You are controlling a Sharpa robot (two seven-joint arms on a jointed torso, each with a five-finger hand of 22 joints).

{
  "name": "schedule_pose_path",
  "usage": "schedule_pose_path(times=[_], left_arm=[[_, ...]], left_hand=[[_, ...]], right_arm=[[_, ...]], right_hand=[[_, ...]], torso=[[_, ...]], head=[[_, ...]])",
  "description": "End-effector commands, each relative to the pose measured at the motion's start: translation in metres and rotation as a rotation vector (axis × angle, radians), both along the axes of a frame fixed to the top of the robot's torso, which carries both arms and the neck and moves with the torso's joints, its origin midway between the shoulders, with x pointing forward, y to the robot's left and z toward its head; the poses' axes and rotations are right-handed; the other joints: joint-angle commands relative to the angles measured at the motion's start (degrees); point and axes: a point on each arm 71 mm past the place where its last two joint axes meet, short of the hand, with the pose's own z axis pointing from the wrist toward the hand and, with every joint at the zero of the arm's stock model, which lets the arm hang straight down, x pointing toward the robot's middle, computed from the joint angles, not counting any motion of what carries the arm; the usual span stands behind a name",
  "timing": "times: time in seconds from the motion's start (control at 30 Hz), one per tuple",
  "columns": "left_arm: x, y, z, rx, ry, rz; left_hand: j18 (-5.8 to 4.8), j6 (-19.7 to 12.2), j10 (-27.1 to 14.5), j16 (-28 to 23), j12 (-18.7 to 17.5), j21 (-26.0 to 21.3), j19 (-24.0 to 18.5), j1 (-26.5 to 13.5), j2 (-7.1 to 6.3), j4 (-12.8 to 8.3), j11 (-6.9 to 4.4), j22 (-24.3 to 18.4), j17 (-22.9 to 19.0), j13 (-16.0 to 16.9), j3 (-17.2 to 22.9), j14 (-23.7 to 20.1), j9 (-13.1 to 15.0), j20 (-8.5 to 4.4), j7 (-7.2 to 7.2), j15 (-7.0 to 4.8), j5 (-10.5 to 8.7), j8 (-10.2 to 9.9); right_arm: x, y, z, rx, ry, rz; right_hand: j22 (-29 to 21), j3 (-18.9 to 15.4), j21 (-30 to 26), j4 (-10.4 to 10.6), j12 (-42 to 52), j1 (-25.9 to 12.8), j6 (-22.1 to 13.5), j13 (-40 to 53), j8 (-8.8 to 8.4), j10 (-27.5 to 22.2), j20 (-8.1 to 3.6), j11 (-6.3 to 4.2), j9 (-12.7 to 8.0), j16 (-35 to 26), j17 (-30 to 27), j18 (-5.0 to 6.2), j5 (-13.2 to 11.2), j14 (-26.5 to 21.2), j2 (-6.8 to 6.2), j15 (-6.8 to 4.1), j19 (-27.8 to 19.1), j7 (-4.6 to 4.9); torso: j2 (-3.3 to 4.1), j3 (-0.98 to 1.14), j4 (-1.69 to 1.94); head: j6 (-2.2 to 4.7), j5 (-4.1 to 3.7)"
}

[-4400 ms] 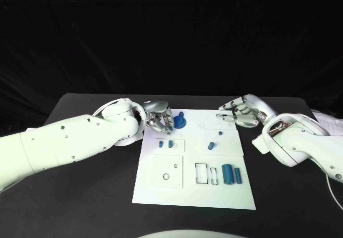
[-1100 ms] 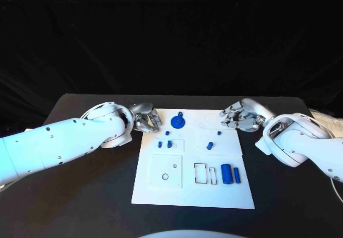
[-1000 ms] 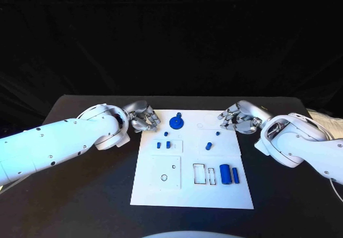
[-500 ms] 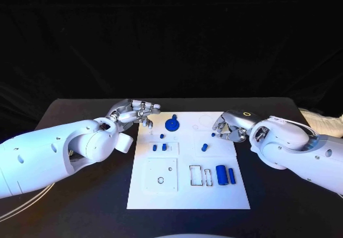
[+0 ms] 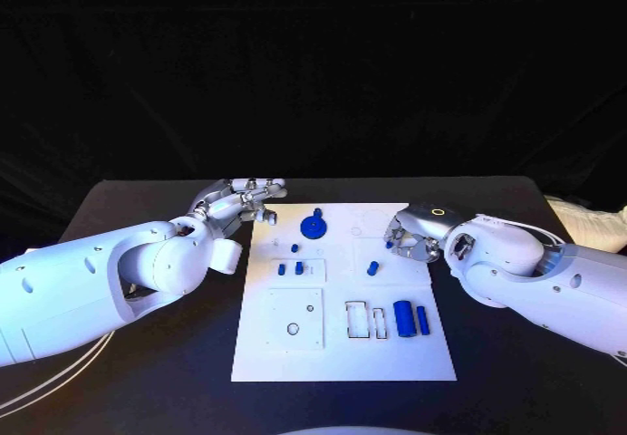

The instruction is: Assemble the parts on the task board

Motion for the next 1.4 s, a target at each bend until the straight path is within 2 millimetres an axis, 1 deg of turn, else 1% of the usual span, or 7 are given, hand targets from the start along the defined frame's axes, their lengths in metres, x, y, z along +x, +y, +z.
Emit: schedule_pose_path(times=[0.03, 0.23, 0.5, 0.67, 1.03, 1.4], left_arm=[[0.0, 0.0, 0.002, -0.032, -0.007, 0.014], [0.0, 0.0, 0.001, -0.031, -0.003, 0.013], [0.0, 0.0, 0.001, -0.03, 0.002, 0.01], [0.0, 0.0, 0.001, -0.029, 0.004, 0.009], [0.0, 0.001, 0.0, -0.026, 0.011, 0.009], [0.0, 0.002, 0.0, -0.024, 0.012, 0.013]], left_hand=[[0.7, 0.26, 0.44, 0.05, 0.39, -0.22, 0.23, -0.15, 0.29, -0.01, -0.06, -0.08, -0.08, 0.05, -0.32, -0.04, 0.02, -0.13, -0.09, -0.22, -0.19, 0.3], [0.7, 0.25, 0.42, 0.06, 0.47, -0.28, 0.25, -0.11, 0.28, -0.08, -0.07, -0.14, -0.14, 0.05, -0.43, -0.05, 0.02, -0.14, -0.09, -0.23, -0.19, 0.31], [0.7, 0.18, 0.32, 0.07, 0.56, -0.35, 0.29, -0.03, 0.27, -0.19, -0.06, -0.22, -0.21, 0.03, -0.57, -0.07, 0.0, -0.17, -0.08, -0.24, -0.18, 0.29], [0.69, 0.08, 0.16, 0.09, 0.65, -0.45, 0.34, 0.11, 0.31, -0.35, -0.05, -0.31, -0.32, 0.0, -0.7, -0.1, -0.03, -0.19, -0.06, -0.25, -0.17, 0.26], [0.68, -0.04, -0.1, 0.11, 0.8, -0.59, 0.42, 0.44, 0.41, -0.68, -0.01, -0.46, -0.49, -0.05, -0.83, -0.17, -0.05, -0.22, -0.01, -0.25, -0.16, 0.23], [0.67, -0.1, -0.25, 0.12, 0.93, -0.69, 0.45, 0.68, 0.51, -0.91, 0.01, -0.55, -0.62, -0.07, -0.9, -0.23, -0.06, -0.23, 0.02, -0.24, -0.15, 0.23]], right_arm=[[0.0, 0.001, -0.007, -0.046, 0.023, 0.004], [0.001, 0.003, -0.01, -0.049, 0.032, 0.007], [0.002, 0.007, -0.013, -0.053, 0.056, 0.015], [0.001, 0.01, -0.015, -0.055, 0.072, 0.022], [-0.001, 0.011, -0.017, -0.066, 0.091, 0.03], [-0.001, 0.012, -0.011, -0.012, 0.026, 0.019]], right_hand=[[0.01, 0.73, -0.31, -0.07, -0.13, -0.42, 0.35, -0.45, -0.22, 0.58, -0.32, -0.06, 0.0, -0.26, -0.02, 0.81, -0.54, 2.59, 0.05, -0.15, -0.21, 0.04], [-0.02, 2.28, -0.37, -0.35, -0.05, -0.61, 0.7, -1.52, -0.17, 1.12, -0.32, -0.08, 0.05, -0.32, -0.11, 0.82, -1.63, 2.6, 0.4, -0.14, -0.19, 0.05], [0.06, 4.86, -0.37, -1.41, 0.3, -0.62, 2.26, -2.46, 0.2, 2.97, -0.46, -0.42, 0.44, -0.24, -0.03, 0.81, -3.9, 2.66, 1.38, -0.35, -0.1, -0.2], [0.15, 5.52, -0.33, -1.9, 0.3, -0.93, 2.86, -2.72, 0.31, 3.65, -0.54, -0.54, 0.63, -0.27, -0.08, 0.79, -4.08, 2.67, 1.32, -0.43, -0.04, -0.3], [0.61, 7.05, -0.06, -3.54, 0.45, -1.5, 4.84, -3.12, 0.87, 5.84, -0.78, -1.07, 1.31, -0.77, -0.88, 0.69, -3.74, 2.63, 1.59, -0.82, 0.25, -0.75], [1.0, 7.77, 0.18, -3.89, 0.24, -2.55, 5.36, -3.35, 0.91, 6.8, -0.97, -1.23, 1.65, -0.98, -1.27, 0.61, -3.98, 2.63, 1.99, -1.08, 0.49, -0.87]], torso=[[0.02, 0.03, -0.04], [-0.02, 0.01, -0.04], [-0.03, 0.02, -0.05], [-0.01, -0.02, -0.05], [-0.06, 0.0, -0.07], [-0.04, 0.04, -0.07]], head=[[-0.11, 0.02], [-0.15, -0.02], [-0.27, -0.1], [-0.31, -0.11], [-0.46, -0.12], [-0.53, -0.1]])
